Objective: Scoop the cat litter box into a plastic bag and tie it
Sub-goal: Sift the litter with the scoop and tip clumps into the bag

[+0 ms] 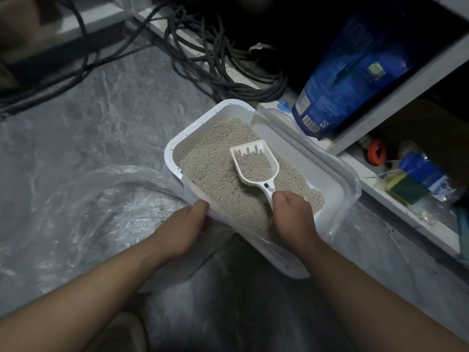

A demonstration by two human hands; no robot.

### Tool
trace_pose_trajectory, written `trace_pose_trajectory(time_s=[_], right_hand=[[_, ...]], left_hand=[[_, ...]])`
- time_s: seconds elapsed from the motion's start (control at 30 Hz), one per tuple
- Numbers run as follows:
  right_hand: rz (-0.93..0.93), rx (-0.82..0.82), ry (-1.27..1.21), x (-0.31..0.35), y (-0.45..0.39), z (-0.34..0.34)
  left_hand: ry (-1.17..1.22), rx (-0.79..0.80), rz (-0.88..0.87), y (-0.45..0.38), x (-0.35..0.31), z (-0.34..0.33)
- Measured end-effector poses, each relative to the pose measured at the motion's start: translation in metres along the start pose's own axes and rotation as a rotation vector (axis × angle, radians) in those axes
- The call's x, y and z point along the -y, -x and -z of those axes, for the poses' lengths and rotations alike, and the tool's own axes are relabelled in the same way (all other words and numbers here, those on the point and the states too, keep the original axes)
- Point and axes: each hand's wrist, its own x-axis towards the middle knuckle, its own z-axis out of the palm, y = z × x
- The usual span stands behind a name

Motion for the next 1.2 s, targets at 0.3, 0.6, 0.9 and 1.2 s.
trace_pose_trajectory(time_s=[0.3,0.6,0.9,1.2], right_hand=[[0.000,0.002,0.008,0.002,0.004,0.004],[0.010,0.017,0.040,0.000,0.005,0.004],[0.093,0.063,0.011,0.012,0.010,0.021],[-0.055,0.415,-0.406,0.050,0.045,0.045]], left_hand=[[0.009,-0.008,0.027,0.000,0.001,0.000],[0.008,-0.004,0.030,0.001,0.000,0.002],[-0.068,-0.021,-0.044,-0.001,-0.012,0.006],[0.003,0.112,0.057,0.005,-0.017,0.026]])
